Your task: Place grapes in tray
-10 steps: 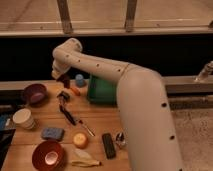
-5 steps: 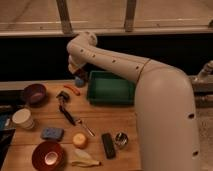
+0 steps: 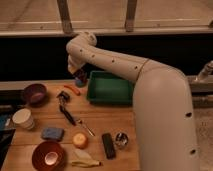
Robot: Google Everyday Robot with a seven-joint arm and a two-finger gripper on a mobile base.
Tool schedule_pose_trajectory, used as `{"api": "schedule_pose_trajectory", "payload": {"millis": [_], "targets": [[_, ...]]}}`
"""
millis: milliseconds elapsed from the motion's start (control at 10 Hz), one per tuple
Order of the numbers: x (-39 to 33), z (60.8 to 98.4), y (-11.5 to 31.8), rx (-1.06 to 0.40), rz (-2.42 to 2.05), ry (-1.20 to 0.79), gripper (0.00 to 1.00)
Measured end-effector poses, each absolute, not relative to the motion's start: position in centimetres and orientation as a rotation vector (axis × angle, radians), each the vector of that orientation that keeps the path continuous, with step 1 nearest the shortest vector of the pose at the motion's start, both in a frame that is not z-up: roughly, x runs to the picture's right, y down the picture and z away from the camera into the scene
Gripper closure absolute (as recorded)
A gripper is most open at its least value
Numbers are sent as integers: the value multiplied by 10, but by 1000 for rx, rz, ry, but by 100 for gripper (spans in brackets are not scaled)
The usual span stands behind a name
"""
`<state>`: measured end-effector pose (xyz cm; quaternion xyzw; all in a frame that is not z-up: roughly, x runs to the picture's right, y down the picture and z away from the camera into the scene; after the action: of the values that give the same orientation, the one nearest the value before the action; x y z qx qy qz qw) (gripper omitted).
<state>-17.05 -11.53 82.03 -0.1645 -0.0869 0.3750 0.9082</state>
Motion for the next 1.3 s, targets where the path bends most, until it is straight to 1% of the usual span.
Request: {"api": "schedule_pose_trajectory", "payload": {"millis": [200, 400, 800, 900, 1000, 1100, 1300], "targets": [[-162, 845, -109, -321, 792, -94, 87], [-116, 867, -109, -269, 839, 26, 87], [-38, 875, -109, -209, 944, 186, 87], [-28, 881, -102, -219, 966, 208, 83], [-26, 895, -89, -241, 1000, 220, 71], [-25, 903, -82, -253, 1022, 224, 64], [-18, 920, -70, -289, 1089, 215, 44]]}}
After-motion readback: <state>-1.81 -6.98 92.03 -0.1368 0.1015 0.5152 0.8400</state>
